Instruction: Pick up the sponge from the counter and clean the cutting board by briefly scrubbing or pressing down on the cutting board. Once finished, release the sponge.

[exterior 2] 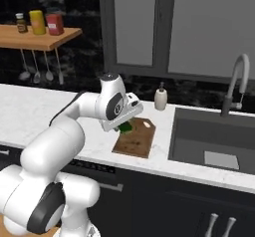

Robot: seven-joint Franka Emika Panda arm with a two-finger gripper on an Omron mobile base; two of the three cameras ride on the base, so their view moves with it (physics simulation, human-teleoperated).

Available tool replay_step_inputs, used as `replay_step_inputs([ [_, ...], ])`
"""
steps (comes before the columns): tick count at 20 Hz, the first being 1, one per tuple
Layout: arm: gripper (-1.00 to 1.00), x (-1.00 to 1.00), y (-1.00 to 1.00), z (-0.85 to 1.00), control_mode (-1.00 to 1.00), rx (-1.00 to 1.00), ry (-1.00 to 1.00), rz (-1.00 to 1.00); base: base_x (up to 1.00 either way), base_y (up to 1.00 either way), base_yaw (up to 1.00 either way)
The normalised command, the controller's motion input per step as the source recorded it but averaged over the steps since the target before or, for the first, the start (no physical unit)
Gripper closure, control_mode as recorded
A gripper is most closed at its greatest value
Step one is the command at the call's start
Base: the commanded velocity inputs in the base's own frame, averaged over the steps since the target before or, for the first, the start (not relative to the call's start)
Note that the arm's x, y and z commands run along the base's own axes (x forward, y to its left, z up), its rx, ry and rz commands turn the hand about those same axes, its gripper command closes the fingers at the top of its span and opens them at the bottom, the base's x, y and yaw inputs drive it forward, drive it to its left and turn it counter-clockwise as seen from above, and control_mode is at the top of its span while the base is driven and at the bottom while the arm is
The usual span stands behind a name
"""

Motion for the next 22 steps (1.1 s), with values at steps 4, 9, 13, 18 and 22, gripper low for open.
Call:
replay_step_inputs([
  [4,1.0,0.0,0.0,0.0,1.0,0.0,0.0,0.0,0.36,-0.36,0.01],
  [9,1.0,0.0,0.0,0.0,1.0,0.0,0.0,0.0,0.74,-0.01,0.0],
  [13,1.0,0.0,0.0,0.0,1.0,0.0,0.0,0.0,0.41,-0.39,-0.05],
  [18,1.0,0.0,0.0,0.0,1.0,0.0,0.0,0.0,0.0,-0.01,-0.39],
  [22,1.0,0.0,0.0,0.0,1.0,0.0,0.0,0.0,0.06,0.28,-0.38],
])
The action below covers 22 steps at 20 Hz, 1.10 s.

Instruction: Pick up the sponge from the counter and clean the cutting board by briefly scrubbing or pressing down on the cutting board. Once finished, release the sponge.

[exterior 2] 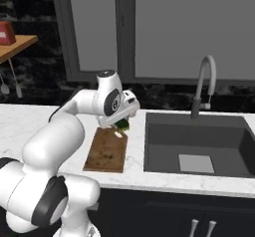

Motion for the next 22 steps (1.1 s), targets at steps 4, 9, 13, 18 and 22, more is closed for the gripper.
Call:
replay_step_inputs([
  [4,1.0,0.07,0.06,0.0,-1.0,0.05,-0.01,0.04,0.0,0.25,-0.01],
  [9,1.0,-0.02,-0.07,-0.18,-1.0,0.31,-0.11,0.27,0.0,0.0,0.0],
  [13,1.0,0.01,-0.09,-0.18,-1.0,0.49,-0.19,0.23,0.0,0.0,0.0],
  [18,1.0,0.04,0.02,0.0,-1.0,0.31,-0.03,0.18,0.0,0.0,0.0],
  [22,1.0,0.0,0.04,0.0,-1.0,0.01,-0.03,0.06,0.0,0.0,0.0],
])
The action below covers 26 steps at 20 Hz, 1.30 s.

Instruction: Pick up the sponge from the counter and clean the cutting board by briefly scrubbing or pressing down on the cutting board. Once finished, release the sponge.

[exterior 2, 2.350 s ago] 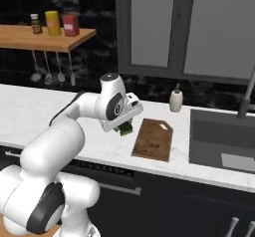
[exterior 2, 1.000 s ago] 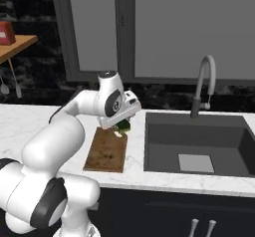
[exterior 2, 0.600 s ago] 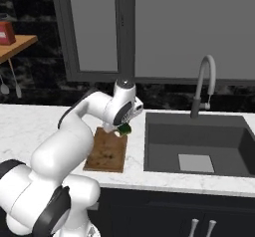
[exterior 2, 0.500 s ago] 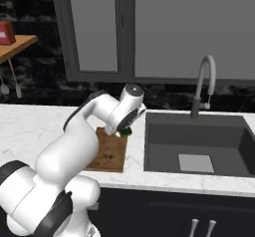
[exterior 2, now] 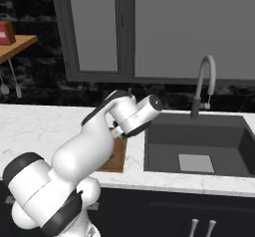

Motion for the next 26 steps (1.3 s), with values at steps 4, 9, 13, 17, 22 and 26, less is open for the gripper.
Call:
replay_step_inputs([
  [4,1.0,-0.02,0.01,-0.18,-1.0,0.0,0.0,0.0,0.0,0.0,0.0],
  [9,1.0,-0.12,0.0,-0.38,-1.0,0.0,0.0,0.0,0.0,0.0,0.0],
  [13,1.0,-0.09,0.03,-0.52,-1.0,0.0,-0.02,0.0,0.0,0.0,0.0],
  [17,1.0,0.0,0.19,-0.31,-1.0,0.0,-0.01,0.0,0.0,0.0,0.0],
  [22,1.0,0.0,0.33,-0.21,-1.0,0.0,-0.01,0.0,0.0,0.0,0.0],
  [26,1.0,0.24,0.13,-0.43,-1.0,0.02,0.0,0.0,0.0,0.0,0.0],
])
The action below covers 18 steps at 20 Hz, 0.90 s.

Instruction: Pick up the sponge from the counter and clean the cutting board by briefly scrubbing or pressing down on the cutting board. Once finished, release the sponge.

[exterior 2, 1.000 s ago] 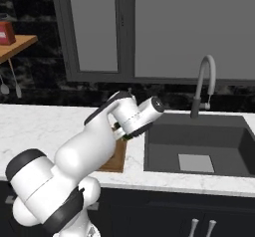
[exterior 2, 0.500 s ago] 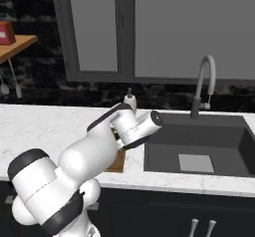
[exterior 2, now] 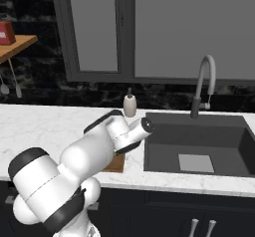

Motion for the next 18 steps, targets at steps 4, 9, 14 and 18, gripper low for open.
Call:
replay_step_inputs([
  [4,1.0,0.09,0.14,-0.5,-1.0,0.0,-0.05,0.0,0.0,0.0,0.0],
  [9,1.0,0.18,0.15,-0.41,-1.0,0.0,-0.11,0.0,0.0,0.0,0.0],
  [14,1.0,0.32,0.07,-0.2,-1.0,0.03,0.0,0.0,0.0,0.0,0.0],
  [18,1.0,0.25,0.16,-0.27,-1.0,0.01,0.0,0.0,0.0,0.0,0.0],
])
